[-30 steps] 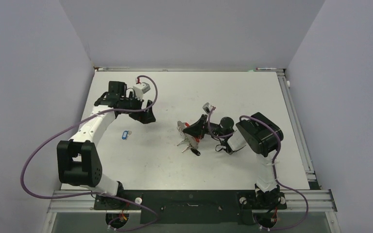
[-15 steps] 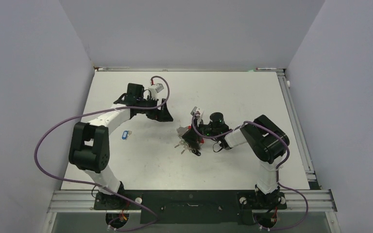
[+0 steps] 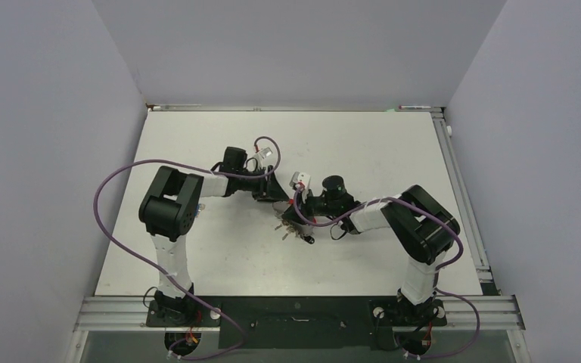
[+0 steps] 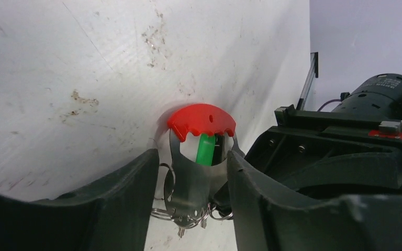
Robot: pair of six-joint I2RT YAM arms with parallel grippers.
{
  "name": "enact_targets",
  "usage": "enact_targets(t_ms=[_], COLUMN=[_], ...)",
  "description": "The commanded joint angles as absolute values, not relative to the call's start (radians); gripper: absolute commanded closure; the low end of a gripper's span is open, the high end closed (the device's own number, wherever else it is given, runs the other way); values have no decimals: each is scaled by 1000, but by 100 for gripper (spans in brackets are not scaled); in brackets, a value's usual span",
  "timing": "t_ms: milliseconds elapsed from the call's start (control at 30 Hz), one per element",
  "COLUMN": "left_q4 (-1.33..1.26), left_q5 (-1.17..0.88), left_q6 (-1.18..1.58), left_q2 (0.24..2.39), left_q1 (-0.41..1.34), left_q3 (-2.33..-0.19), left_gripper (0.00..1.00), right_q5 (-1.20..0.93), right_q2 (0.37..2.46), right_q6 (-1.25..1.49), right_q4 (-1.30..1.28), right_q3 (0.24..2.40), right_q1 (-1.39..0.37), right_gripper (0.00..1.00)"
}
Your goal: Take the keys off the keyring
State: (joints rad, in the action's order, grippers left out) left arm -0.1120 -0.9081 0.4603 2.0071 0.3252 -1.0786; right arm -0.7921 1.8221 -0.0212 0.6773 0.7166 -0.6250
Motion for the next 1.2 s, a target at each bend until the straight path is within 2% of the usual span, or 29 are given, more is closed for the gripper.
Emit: enact_targets(t_ms=[0, 100, 333, 467, 533, 600, 700, 800, 967, 1167], left_q4=[-331, -380, -384, -402, -406, -413, -479, -692, -991, -986], left_q5=[-1007, -1035, -1058, -1069, -1083, -1078, -1078, -1094, -1097, -1077], left_q6=[636, 697, 710, 712, 700, 693, 717, 830, 1020, 1011], left_q2=[2038, 2037, 2021, 2016, 2011, 2000, 1980, 1961, 1959, 1938], left_q1=[331, 333, 357, 362, 359, 345, 325, 311, 298, 298], left_q3=[-1024, -1001, -978, -978, -980, -974, -952, -903, -835, -829], left_gripper=[59, 67, 67, 88, 100, 100, 100, 100, 100, 100], right_q5=[-800, -798, -795, -805, -839, -907, -1005, -1003, -883, -765], right_q2=[1771, 1768, 1768, 1755, 1751, 1753, 1747, 1715, 1696, 1677], right_q6=[-71, -77, -99, -100, -71, -11, 117, 208, 278, 50], right_q4=[671, 657, 630, 627, 631, 631, 637, 679, 688, 401], right_q3=[745, 753, 765, 759, 767, 789, 815, 786, 743, 811], right_q1=[-629, -621, -622, -617, -597, -550, -460, -408, -384, -458], right_gripper=[95, 95, 95, 94, 88, 79, 52, 34, 27, 28])
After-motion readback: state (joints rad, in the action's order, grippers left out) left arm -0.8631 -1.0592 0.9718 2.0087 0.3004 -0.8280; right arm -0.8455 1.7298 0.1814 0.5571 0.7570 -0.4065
